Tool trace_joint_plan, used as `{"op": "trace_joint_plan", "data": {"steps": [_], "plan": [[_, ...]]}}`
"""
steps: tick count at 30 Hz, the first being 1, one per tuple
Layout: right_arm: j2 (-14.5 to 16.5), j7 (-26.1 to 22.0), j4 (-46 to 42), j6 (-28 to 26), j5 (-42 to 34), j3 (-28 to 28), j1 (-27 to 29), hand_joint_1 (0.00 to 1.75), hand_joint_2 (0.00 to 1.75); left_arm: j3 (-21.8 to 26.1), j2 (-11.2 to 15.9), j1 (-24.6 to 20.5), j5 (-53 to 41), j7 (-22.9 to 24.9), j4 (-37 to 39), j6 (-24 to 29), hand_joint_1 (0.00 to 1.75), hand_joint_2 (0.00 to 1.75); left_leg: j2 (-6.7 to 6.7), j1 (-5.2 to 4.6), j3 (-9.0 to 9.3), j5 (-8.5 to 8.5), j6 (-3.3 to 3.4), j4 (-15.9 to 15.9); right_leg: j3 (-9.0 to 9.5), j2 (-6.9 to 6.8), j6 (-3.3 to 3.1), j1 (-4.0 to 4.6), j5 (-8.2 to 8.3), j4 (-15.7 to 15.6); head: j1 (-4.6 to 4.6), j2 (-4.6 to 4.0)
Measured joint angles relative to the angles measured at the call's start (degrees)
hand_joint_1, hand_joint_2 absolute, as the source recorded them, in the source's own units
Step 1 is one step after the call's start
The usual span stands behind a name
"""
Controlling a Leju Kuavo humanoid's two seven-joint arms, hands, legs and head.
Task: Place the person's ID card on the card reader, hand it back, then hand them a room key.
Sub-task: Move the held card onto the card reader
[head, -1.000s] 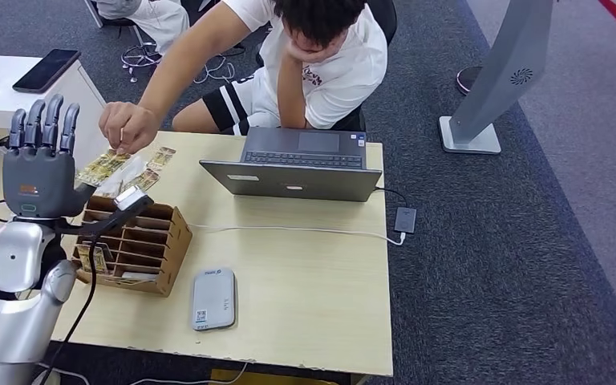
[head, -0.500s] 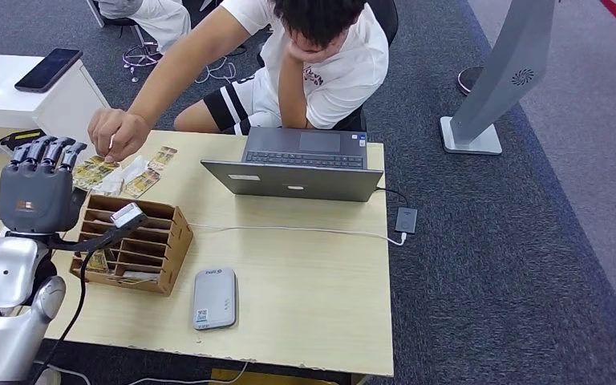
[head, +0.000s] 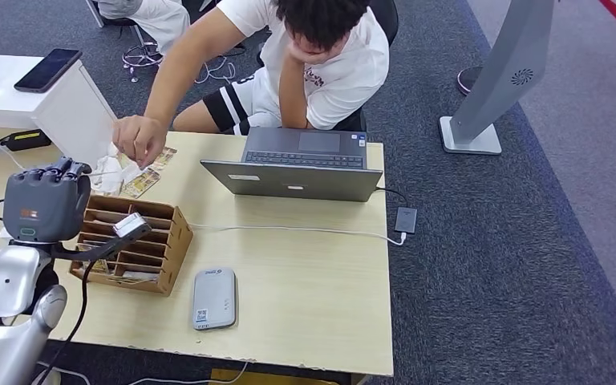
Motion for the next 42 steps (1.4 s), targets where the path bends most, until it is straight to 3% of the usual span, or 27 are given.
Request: {"op": "trace_joint_plan", "data": {"steps": [8, 13, 21, 32, 42], "plan": [[0.46, -0.68, 0.00, -0.73, -0.44, 0.00, 0.02, 0.00, 0.00, -2.28, -0.81, 5.82, 2.02, -2.54, -7.13, -0.03, 1.75, 1.75, 0.01, -0.01, -0.01, -0.02, 0.00, 0.00, -0.01, 0.01, 0.01, 0.00, -0.01, -0.04, 0.01, -0.01], [0.88, -0.09, 0.00, -1.78, 0.03, 0.00, 0.00, 0.00, 0.00, -9.76, -2.73, 7.72, 0.02, -3.28, -11.29, -1.36, 1.75, 1.75, -0.02, -0.02, 0.00, -0.03, 0.03, 0.00, 0.01, -0.03, 0.02, -0.01, -0.01, -0.07, 0.00, 0.01], [1.01, 1.05, 0.00, -2.38, 1.77, 0.02, -0.02, 0.00, 0.00, -20.47, -6.73, 5.39, -2.03, -0.91, -11.21, -3.02, 1.75, 1.75, -0.01, -0.01, 0.02, -0.02, 0.02, 0.01, 0.03, -0.02, 0.00, 0.00, 0.03, -0.05, -0.01, -0.01], [1.01, 1.27, 0.00, -2.41, 2.06, 0.03, -0.02, 0.00, 0.00, -23.17, -7.73, 4.61, -1.78, -0.29, -10.65, -3.80, 1.75, 1.75, -0.01, 0.00, 0.01, -0.03, 0.02, 0.01, 0.01, -0.03, 0.00, 0.00, 0.01, -0.04, -0.01, 0.00], [1.18, 4.84, 0.09, -3.30, 3.81, 0.90, 0.07, 0.00, 0.00, -24.04, -8.44, 6.00, -3.37, 5.21, -5.70, -13.17, 1.75, 1.75, -0.01, 0.00, 0.01, -0.03, 0.02, 0.01, 0.02, -0.03, 0.00, 0.00, 0.01, -0.04, -0.01, 0.00]]}}
